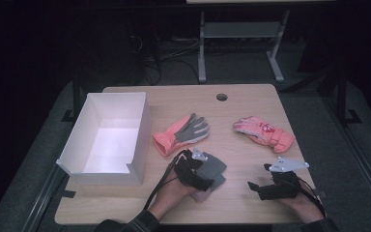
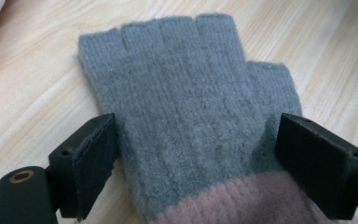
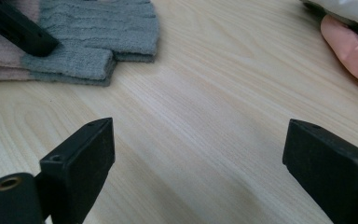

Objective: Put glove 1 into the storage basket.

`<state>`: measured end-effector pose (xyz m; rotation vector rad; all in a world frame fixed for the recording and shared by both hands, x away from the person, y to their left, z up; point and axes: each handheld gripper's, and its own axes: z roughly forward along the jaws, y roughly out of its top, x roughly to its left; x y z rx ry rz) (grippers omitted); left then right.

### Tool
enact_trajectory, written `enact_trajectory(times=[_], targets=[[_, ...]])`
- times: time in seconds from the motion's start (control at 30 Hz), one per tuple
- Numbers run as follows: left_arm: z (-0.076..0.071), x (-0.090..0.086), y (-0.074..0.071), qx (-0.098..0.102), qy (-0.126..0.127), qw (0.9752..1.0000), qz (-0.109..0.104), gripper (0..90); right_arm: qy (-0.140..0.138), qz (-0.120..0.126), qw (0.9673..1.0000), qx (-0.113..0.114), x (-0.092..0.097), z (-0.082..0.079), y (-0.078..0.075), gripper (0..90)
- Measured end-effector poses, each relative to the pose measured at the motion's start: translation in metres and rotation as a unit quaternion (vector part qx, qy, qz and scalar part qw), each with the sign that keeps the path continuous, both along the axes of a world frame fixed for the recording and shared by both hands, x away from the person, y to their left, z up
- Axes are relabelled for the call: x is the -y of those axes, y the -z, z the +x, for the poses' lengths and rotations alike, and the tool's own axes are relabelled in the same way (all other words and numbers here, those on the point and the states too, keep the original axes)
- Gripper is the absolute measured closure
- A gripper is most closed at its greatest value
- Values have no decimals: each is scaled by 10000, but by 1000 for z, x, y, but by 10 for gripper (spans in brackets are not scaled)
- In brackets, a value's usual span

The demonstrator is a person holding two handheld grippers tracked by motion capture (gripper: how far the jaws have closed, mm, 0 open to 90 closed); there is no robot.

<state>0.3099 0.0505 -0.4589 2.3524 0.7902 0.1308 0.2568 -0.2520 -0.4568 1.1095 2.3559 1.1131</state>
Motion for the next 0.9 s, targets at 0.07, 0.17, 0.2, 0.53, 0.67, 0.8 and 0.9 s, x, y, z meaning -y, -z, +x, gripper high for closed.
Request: enact_trajectory(times=[0.07, 0.17, 0.2, 0.53, 0.67, 0.8, 0.9], targets=[[0, 0, 0, -10, -15, 10000, 2, 129, -6, 6, 10000, -5, 0, 0, 0, 88], [0, 0, 0, -58, -2, 10000, 66, 139, -18, -12, 10000, 4, -1, 1, 0, 89], [0, 0, 0, -82, -10, 9999, 77, 141, -12, -6, 10000, -3, -1, 1, 0, 88], [3, -1, -3, -278, 206, 9993, 152, 271, 13, 11, 10000, -1, 0, 0, -1, 89], [4, -1, -5, -381, 362, 9986, 105, 411, 5, -4, 10000, -4, 0, 1, 0, 88], [8, -1, -7, -648, 533, 9965, 20, 517, 31, 5, 10000, -38, 0, 1, 0, 89], [11, 0, -7, -803, 579, 9951, -45, 587, 30, 9, 10000, -31, 0, 1, 0, 89]])
